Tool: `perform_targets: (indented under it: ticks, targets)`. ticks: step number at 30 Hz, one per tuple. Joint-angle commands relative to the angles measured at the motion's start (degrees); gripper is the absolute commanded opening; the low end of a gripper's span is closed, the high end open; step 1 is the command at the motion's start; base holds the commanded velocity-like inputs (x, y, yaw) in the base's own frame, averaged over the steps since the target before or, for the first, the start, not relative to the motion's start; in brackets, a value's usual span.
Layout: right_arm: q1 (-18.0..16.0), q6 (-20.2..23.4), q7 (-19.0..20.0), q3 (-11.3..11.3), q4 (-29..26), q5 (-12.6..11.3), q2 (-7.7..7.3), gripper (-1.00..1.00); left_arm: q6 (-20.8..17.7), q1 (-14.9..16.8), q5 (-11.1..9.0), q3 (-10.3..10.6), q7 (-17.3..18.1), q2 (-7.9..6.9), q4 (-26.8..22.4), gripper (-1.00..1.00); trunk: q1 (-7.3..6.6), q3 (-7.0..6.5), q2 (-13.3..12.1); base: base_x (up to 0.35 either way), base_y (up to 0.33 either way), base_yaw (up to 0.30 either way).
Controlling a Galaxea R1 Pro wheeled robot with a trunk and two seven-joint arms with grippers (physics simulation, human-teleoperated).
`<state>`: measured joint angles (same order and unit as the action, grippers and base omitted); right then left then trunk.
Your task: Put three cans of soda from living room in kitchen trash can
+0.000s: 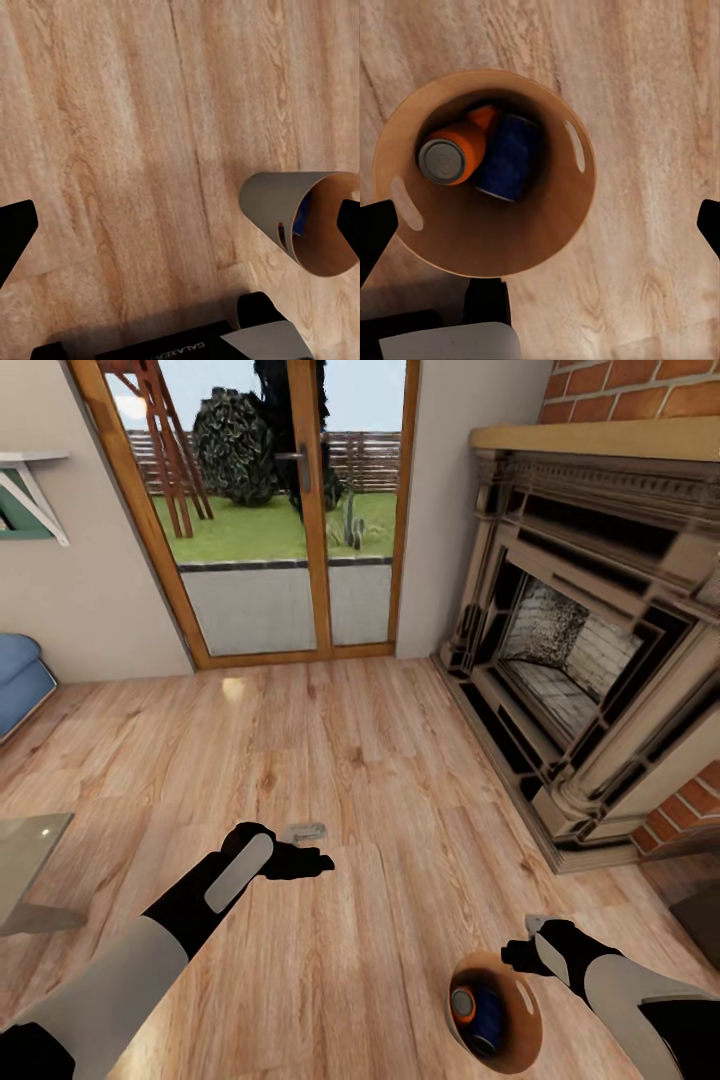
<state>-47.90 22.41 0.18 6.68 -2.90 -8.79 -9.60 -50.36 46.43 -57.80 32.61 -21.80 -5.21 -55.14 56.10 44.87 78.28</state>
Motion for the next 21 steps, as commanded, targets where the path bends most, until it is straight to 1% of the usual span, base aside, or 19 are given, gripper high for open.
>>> perform_targets:
  ticks: [1,12,17,21]
  targets:
    - [0.0,0.0,0.0,0.0,0.0,0.0,-0.01,1.0,0.0,-0.01,0.03,0.0,0.0,0.0,0.01,1.0,-0.23,-0.18,-0.42,0.0,0.0,0.0]
    - [0.02,-0.08,0.03,0.0,0.0,-0.05,-0.11,1.0,0.0,-0.02,0.21,0.0,-0.07,0.02,0.1,1.0,-2.64,-2.16,-4.83,0.0,0.0,0.0]
    - [0.0,-1.94,0.08,0.0,0.0,-0.16,-0.17,1.0,0.0,-0.03,0.23,0.0,-0.09,0.08,0.11,1.0,-3.74,-3.06,-6.83,0.0,0.0,0.0]
    - [0.0,-2.25,0.09,0.0,0.03,-0.17,-0.17,1.0,0.0,-0.01,0.23,0.0,-0.1,0.09,0.12,1.0,-4.62,-3.78,-8.44,0.0,0.0,0.0]
